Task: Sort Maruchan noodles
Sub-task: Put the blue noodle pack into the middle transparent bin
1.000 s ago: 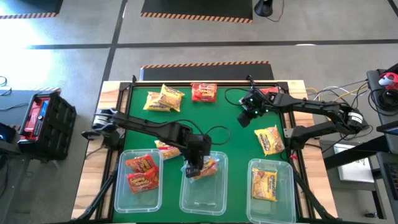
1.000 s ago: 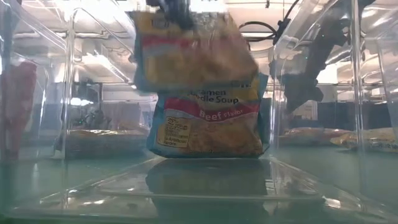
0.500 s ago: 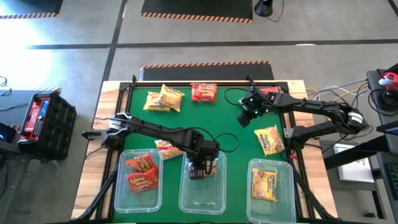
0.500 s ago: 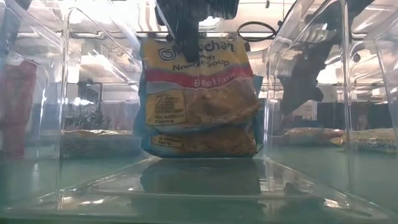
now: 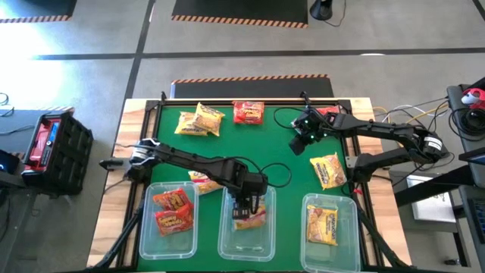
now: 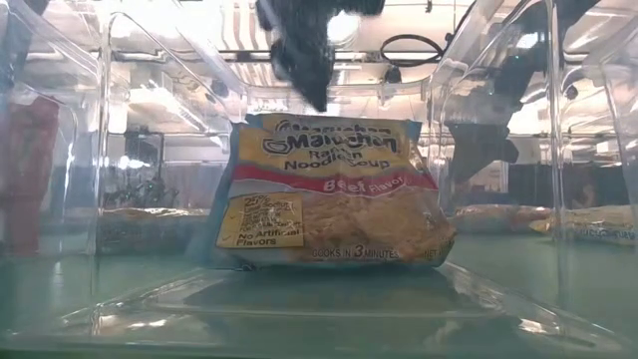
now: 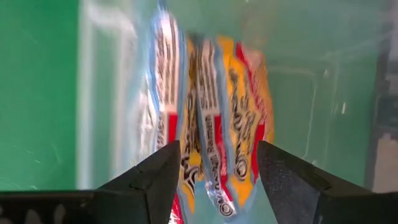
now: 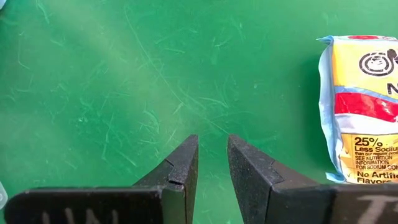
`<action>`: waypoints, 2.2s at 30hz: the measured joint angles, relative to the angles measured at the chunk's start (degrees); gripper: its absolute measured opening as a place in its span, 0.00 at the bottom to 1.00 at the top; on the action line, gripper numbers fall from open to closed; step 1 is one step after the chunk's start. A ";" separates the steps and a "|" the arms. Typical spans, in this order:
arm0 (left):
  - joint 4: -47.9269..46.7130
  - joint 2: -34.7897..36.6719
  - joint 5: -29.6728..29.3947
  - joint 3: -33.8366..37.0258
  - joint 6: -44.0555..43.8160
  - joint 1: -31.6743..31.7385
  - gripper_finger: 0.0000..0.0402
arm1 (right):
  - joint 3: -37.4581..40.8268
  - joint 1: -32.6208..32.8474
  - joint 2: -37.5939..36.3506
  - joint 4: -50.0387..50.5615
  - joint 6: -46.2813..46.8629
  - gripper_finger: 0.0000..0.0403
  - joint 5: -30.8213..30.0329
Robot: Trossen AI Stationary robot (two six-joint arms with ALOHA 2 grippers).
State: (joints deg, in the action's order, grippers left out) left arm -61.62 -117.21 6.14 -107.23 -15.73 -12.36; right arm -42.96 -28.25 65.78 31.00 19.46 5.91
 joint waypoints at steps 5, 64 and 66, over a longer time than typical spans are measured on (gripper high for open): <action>-3.83 0.22 -6.35 -6.42 0.45 -0.09 0.47 | 0.00 -0.02 0.00 0.00 0.01 0.19 0.00; 27.53 31.20 -3.81 58.83 -12.17 14.34 0.47 | 0.00 -0.02 0.00 0.00 0.00 0.19 0.00; 28.40 30.56 -3.82 58.80 -10.65 15.41 0.47 | 0.00 0.00 0.00 0.00 0.00 0.19 0.00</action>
State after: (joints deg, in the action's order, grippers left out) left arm -33.22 -86.65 2.32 -48.43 -26.38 3.05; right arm -42.96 -28.26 65.78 31.00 19.46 5.91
